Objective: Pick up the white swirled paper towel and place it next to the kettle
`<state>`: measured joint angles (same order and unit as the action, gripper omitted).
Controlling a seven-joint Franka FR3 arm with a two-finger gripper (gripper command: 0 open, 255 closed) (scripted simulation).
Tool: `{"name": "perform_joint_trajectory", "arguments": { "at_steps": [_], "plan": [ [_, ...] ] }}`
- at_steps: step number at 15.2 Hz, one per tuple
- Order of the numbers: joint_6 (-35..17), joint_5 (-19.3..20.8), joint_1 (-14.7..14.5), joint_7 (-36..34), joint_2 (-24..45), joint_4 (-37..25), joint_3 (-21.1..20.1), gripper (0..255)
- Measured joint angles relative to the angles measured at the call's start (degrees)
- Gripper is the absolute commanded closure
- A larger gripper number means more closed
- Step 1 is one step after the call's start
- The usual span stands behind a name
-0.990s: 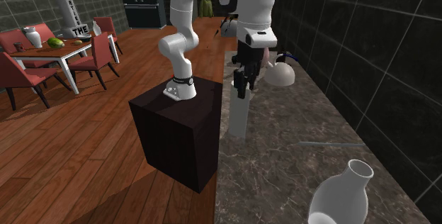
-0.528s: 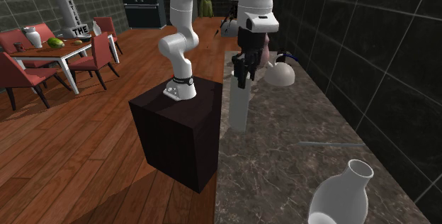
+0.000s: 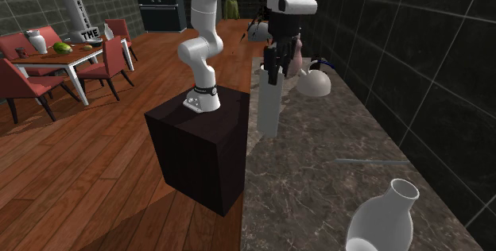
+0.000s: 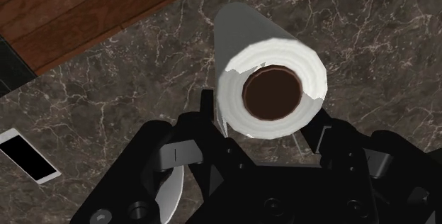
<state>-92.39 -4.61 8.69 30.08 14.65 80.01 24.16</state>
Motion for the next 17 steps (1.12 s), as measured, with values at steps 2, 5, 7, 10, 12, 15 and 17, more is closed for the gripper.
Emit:
{"name": "perform_joint_trajectory", "arguments": {
  "at_steps": [2,5,7,10,12,15,17],
  "plan": [
    [1.81,-0.18,0.27,0.15,0.45,-2.23,0.07,255],
    [4.46,-0.47,0.67,0.33,1.14,-5.53,0.14,255],
    [6.32,-0.70,0.89,0.32,1.68,-7.90,0.15,255],
    [9.20,-1.22,1.54,0.60,2.88,-11.91,0.24,255],
    [11.21,-1.66,2.03,0.71,3.93,-14.91,0.26,255],
    [14.51,-2.31,2.83,0.88,5.37,-19.59,0.29,255],
    [16.87,-2.93,3.66,1.11,6.71,-23.26,0.33,255]
  ]
}}
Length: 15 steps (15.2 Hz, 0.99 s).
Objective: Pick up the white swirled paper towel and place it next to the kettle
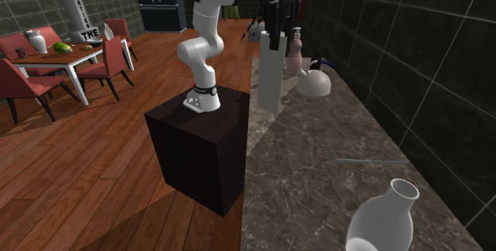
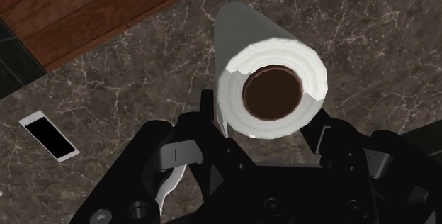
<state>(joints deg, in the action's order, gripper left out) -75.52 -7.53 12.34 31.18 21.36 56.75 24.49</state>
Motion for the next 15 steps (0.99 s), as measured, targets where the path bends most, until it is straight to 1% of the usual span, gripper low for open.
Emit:
{"name": "perform_joint_trajectory", "arguments": {
  "at_steps": [2,5,6,7,8,9,11,12,14,15],
  "plan": [
    [2.98,-0.99,1.23,0.17,2.25,-5.17,-0.06,255],
    [8.67,-2.97,3.90,0.13,6.75,-15.39,-0.42,255],
    [11.42,-4.11,5.71,0.05,9.48,-21.05,-0.82,255],
    [11.05,-3.50,4.35,-0.33,7.90,-18.64,-0.52,255],
    [8.54,-2.02,1.46,-0.90,3.98,-12.18,0.09,255],
    [8.15,-1.52,0.23,-1.76,2.66,-10.72,0.09,255],
    [4.16,1.25,-4.67,-4.26,-3.73,-0.47,0.08,255],
    [3.05,2.44,-6.58,-5.72,-6.35,3.08,-0.25,255],
    [1.95,3.96,-9.51,-8.80,-9.70,7.24,-1.21,255],
    [0.70,5.16,-11.14,-10.38,-12.48,11.13,-1.79,255]
  ]
}}
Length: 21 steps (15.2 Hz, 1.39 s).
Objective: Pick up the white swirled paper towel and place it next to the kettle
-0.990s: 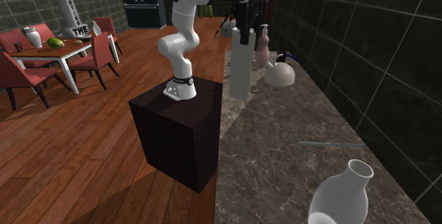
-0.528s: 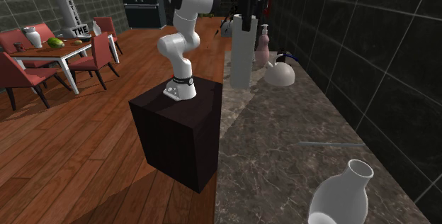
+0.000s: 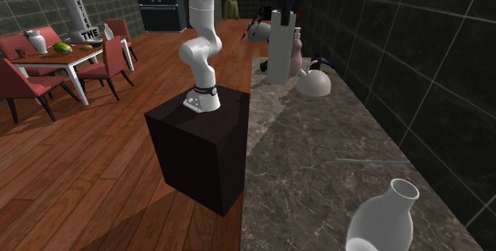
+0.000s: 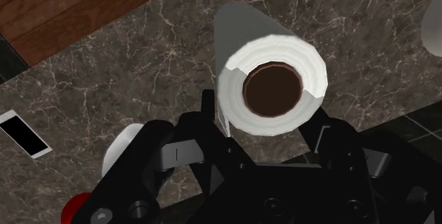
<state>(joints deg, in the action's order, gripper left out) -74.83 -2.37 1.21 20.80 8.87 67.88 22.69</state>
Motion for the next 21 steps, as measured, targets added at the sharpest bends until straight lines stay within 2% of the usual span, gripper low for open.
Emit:
{"name": "perform_joint_trajectory", "arguments": {
  "at_steps": [6,10,21],
  "plan": [
    [-2.05,3.17,-6.16,-9.43,-8.52,10.10,-4.29,255],
    [-2.97,4.11,-9.24,-15.66,-12.53,14.96,-7.57,255],
    [-3.31,3.67,-16.21,-32.11,-18.16,21.18,-16.92,255]
  ]
}}
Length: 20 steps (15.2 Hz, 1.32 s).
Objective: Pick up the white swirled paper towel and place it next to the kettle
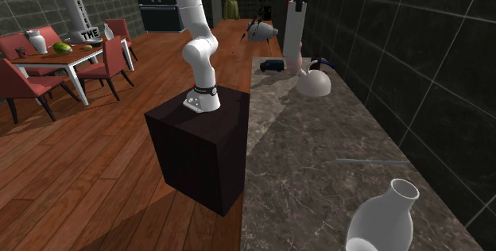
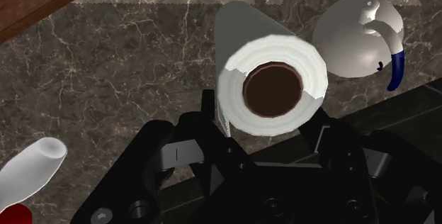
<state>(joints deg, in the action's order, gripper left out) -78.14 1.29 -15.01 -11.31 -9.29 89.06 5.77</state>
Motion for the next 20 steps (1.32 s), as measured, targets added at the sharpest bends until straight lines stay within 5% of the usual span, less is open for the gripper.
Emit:
{"name": "perform_joint_trajectory", "arguments": {
  "at_steps": [13,20],
  "plan": [
    [0.57,-1.93,-7.78,-18.67,4.34,-4.88,-10.61,255],
    [-4.39,-2.13,-8.40,-20.09,3.50,0.93,-11.37,255]
  ]
}}
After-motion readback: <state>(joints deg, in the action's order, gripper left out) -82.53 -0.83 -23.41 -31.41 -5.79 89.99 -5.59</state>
